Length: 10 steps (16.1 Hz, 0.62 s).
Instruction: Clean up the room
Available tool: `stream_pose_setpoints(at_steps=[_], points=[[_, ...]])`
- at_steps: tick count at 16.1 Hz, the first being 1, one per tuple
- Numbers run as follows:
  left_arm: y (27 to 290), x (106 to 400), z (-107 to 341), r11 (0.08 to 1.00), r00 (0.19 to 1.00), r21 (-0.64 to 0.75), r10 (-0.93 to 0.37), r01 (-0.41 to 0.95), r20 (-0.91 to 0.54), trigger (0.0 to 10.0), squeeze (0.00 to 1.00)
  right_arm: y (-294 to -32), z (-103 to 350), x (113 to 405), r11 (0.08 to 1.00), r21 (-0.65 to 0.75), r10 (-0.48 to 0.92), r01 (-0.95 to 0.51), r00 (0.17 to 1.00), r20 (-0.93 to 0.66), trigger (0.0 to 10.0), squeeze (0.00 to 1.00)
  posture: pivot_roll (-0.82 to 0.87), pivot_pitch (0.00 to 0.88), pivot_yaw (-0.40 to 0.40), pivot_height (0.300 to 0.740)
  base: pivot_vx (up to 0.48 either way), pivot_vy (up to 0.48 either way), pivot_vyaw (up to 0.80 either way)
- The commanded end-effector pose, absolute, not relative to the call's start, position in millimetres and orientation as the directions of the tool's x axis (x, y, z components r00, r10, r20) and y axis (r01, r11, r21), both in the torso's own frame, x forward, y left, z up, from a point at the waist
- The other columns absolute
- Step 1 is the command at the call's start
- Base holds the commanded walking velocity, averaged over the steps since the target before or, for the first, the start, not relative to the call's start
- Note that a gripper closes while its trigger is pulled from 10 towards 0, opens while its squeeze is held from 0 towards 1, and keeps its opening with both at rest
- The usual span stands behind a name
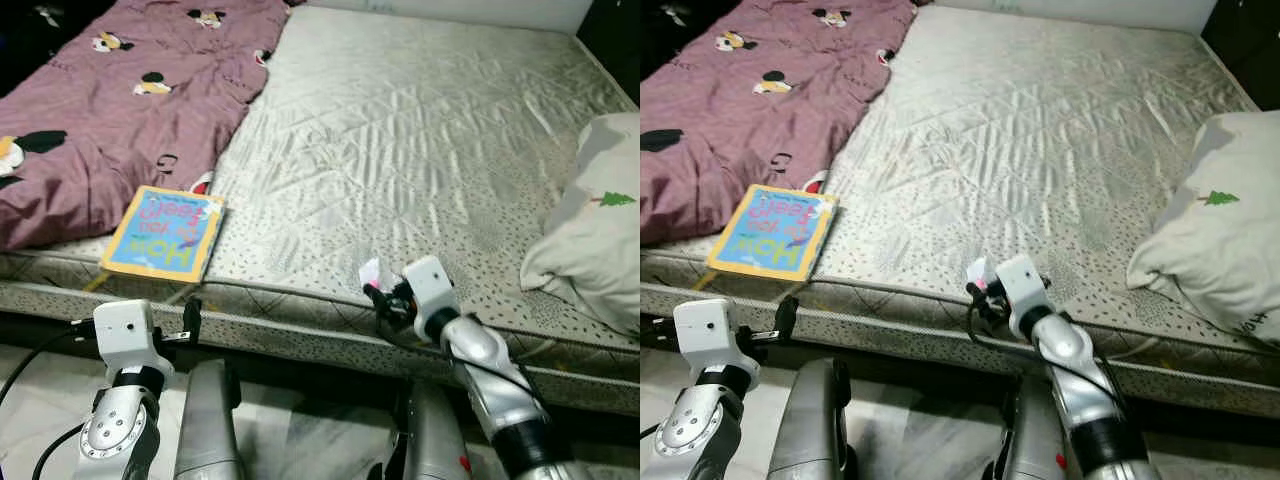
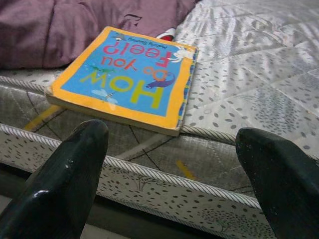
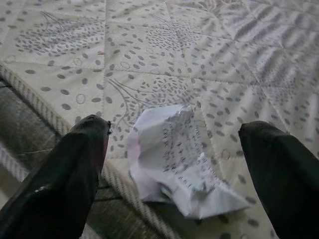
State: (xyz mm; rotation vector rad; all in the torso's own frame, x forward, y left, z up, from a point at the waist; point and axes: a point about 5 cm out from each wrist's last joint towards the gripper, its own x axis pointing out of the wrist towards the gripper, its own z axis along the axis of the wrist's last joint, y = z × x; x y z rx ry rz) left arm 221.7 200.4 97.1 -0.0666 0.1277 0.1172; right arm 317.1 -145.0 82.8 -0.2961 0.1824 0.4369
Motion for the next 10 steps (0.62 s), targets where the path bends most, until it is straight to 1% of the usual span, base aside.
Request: stream_pose_setpoints(at_steps=[1, 4, 7, 8, 9, 10], points=[[201.0, 216.9, 99.0, 0.992, 0.986, -0.049, 0.108, -0.115, -0.129, 10.0, 0.00, -143.8, 79.3, 318.5, 0.854, -0.267, 0.386, -0.447, 0.888, -0.250, 10.0, 0.00, 0.07, 0.158, -0.067, 0.508, 0.000, 0.000, 0.00], [201.2, 207.1, 99.5, 0.992, 0.984, -0.043, 0.114, -0.121, -0.139, 10.0, 0.00, -135.1, 79.9, 326.7, 0.847, -0.278, 0.396, -0.453, 0.887, -0.239, 10.0, 0.00, 0.09, 0.195, -0.067, 0.508, 0.000, 0.000, 0.00], [201.5, 204.2, 102.8, 0.992, 0.984, -0.035, 0.111, -0.117, -0.142, 10.0, 0.00, -127.4, 76.7, 334.0, 0.823, -0.303, 0.412, -0.481, 0.872, -0.265, 10.0, 0.00, 0.10, 0.212, -0.065, 0.508, 0.000, 0.000, 0.00], [202.0, 203.6, 103.5, 0.993, 0.983, -0.033, 0.111, -0.116, -0.143, 10.0, 0.00, -124.1, 76.8, 337.2, 0.813, -0.327, 0.408, -0.482, 0.872, -0.272, 5.2, 0.00, 0.10, 0.217, -0.063, 0.508, 0.000, 0.000, 0.00], [201.8, 203.6, 103.5, 0.993, 0.983, -0.033, 0.110, -0.115, -0.145, 10.0, 0.00, -121.8, 77.4, 340.3, 0.809, -0.344, 0.399, -0.477, 0.875, -0.275, 0.0, 0.00, 0.10, 0.219, -0.063, 0.508, 0.000, 0.000, 0.00], [200.0, 204.5, 103.6, 0.993, 0.984, -0.033, 0.104, -0.109, -0.145, 10.0, 0.00, -120.9, 79.5, 345.8, 0.812, -0.373, 0.365, -0.449, 0.889, -0.276, 0.0, 0.00, 0.10, 0.220, -0.063, 0.508, 0.000, 0.000, 0.00]])
